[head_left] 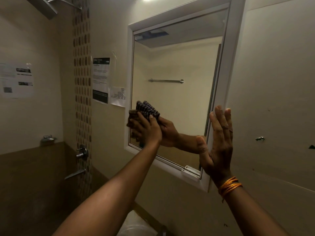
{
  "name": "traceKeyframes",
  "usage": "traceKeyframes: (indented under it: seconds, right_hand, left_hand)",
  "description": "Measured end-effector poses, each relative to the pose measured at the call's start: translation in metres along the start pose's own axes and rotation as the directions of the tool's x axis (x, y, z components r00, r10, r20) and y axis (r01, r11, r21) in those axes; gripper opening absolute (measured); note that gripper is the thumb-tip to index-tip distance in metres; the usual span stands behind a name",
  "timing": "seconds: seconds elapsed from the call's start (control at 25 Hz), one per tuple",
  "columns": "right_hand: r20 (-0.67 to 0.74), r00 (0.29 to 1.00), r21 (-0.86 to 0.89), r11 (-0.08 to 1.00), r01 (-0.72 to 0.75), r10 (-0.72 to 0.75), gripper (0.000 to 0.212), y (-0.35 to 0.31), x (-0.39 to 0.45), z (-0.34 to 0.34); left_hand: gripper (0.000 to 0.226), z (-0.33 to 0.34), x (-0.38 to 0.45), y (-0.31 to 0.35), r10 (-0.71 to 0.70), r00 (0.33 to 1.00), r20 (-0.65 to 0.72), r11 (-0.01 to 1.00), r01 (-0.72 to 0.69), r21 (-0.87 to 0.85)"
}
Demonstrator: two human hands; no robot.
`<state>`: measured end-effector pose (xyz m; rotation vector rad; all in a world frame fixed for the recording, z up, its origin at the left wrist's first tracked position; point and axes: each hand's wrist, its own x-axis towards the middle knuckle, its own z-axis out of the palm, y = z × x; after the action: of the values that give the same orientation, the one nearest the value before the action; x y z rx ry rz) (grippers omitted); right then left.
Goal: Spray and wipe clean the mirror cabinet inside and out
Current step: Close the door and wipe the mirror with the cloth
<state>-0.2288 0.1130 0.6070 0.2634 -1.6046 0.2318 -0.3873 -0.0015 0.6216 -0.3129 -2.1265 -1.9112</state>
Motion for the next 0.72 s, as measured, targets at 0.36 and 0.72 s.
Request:
traceKeyframes:
  seconds: [0.36,0.72]
  right_hand:
    - [0.11,0.993,0.09,0.994,-0.054,0.044,0.067,-0.009,-0.002,-0.011]
    - [0.165,0.975,0.239,0.953,-0.187,0.15,0.068,-0.016,-0.009,-0.042]
  left_hand:
    - [0.072,0.035,-0.108,0.018,-0.052,0.986,0.161,0.999,0.052,0.008]
    - [0.102,0.044,-0.155,-0.008,0.37,0.915,0.16,0.913,-0.39,0.121]
